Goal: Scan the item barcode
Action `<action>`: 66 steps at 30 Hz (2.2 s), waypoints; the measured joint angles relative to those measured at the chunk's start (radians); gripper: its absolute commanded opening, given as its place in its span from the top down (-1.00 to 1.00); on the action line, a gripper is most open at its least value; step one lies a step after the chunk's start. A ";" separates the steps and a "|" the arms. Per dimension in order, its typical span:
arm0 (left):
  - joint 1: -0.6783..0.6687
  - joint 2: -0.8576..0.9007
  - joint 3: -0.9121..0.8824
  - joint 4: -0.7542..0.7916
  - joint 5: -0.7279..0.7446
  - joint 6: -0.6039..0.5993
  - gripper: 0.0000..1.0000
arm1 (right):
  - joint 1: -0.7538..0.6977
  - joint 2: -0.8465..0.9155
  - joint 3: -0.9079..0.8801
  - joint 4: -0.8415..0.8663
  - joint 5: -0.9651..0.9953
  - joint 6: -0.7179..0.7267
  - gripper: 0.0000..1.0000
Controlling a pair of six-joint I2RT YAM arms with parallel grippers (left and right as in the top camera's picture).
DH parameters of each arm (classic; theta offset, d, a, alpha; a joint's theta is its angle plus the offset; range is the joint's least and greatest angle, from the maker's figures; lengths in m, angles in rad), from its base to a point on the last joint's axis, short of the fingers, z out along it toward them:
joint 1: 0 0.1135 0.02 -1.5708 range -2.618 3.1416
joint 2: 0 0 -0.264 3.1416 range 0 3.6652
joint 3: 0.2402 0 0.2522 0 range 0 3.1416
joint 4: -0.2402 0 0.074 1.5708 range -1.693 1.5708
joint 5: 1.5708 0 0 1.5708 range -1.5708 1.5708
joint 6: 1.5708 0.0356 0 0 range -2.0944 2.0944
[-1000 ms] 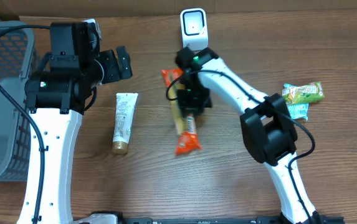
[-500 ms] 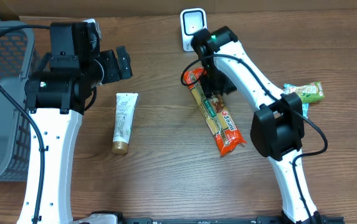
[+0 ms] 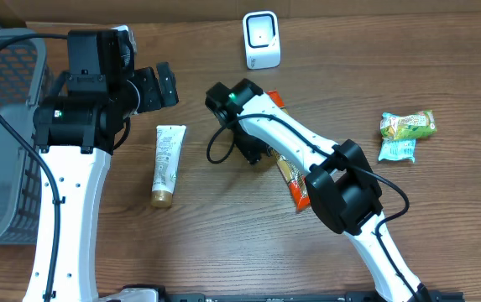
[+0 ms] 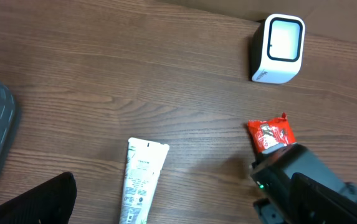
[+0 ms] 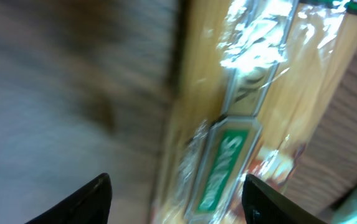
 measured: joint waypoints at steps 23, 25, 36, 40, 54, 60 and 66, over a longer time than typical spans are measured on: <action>0.000 0.000 0.000 0.000 0.000 0.000 -0.99 | -0.011 -0.081 -0.331 0.240 0.286 0.028 0.71; 0.000 0.000 0.000 0.000 0.000 0.000 -0.99 | -0.010 -0.081 -0.332 0.236 0.299 0.026 0.92; 0.000 0.000 0.000 0.000 0.000 0.000 -0.99 | -0.031 -0.074 -0.238 0.122 0.217 0.033 0.92; 0.000 0.000 0.000 0.000 0.000 0.000 -0.99 | -0.044 -0.075 -0.134 0.026 0.064 0.034 0.92; 0.000 0.000 0.000 0.000 0.000 0.000 -0.99 | -0.208 -0.154 -0.142 0.052 -1.060 -0.334 0.92; 0.000 0.000 0.000 0.000 0.000 0.000 -0.99 | -0.346 -0.159 -0.400 0.264 -1.219 -0.378 0.90; 0.000 0.000 0.000 0.000 0.000 0.000 -0.99 | -0.429 -0.167 -0.539 0.391 -1.171 -0.268 -0.18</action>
